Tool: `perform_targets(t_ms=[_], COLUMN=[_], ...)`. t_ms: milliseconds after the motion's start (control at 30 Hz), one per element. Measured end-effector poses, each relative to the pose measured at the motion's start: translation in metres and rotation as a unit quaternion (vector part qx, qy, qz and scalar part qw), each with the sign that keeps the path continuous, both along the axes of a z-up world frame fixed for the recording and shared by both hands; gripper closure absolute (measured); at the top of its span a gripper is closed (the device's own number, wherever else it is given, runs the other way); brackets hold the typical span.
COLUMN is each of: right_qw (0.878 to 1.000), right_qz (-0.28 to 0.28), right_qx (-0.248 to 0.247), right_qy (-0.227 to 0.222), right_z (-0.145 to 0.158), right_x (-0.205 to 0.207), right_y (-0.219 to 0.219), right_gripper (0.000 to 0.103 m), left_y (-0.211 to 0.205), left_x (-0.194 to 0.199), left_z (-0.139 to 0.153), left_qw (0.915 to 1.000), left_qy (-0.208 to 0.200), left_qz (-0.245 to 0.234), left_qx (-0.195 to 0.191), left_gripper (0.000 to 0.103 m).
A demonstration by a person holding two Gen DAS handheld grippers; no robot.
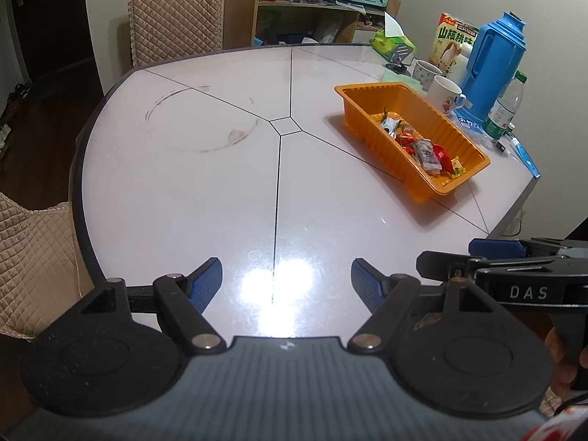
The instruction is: Organize snacks
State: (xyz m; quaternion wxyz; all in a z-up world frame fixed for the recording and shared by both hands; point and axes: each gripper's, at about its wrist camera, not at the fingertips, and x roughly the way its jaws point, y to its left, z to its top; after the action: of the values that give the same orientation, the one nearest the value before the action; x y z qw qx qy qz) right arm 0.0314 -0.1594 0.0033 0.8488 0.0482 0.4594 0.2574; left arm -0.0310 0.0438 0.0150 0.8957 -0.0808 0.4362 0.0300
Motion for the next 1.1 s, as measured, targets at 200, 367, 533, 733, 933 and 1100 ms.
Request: perform_targets(t_ms=[200,367,533,733,933,1100], right_qw=[1.0,1.0,1.0,1.0,1.0,1.0], right_qz=[0.0,-0.001,-0.003,-0.007,-0.014,-0.02], right_qx=[0.0,-0.001,-0.003,-0.004,-0.004,-0.005], right_qy=[-0.001,-0.001,-0.002,-0.004,-0.005,-0.005], right_z=[0.0004,0.0009,0.0021,0.0028,0.004,0.0049], right_x=[-0.0006,-0.0004,-0.0023,-0.0038,-0.0052,-0.0062], right_y=[0.0006,0.0011,0.0049,0.0075,0.0082,0.0095], right_gripper=[0.02,0.02,0.02,0.02,0.02,0.02], left_y=[-0.0004,0.0002,0.0014,0.0024,0.0035,0.0046], left_x=[0.001,0.0009,0.0016,0.0018,0.0021,0.0029], left_z=[0.0002,0.0006,0.0008,0.0012,0.0008,0.0], left_qw=[1.0,1.0,1.0,0.9999,0.9998,0.9997], left_qy=[-0.002,-0.003,-0.005,-0.009,-0.012,-0.013], left_qz=[-0.002,-0.003,-0.005,-0.009,-0.016,-0.021], left_qx=[0.0,-0.001,-0.002,-0.002,-0.003,-0.004], left_gripper=[0.028,0.028,0.028,0.028,0.028,0.028])
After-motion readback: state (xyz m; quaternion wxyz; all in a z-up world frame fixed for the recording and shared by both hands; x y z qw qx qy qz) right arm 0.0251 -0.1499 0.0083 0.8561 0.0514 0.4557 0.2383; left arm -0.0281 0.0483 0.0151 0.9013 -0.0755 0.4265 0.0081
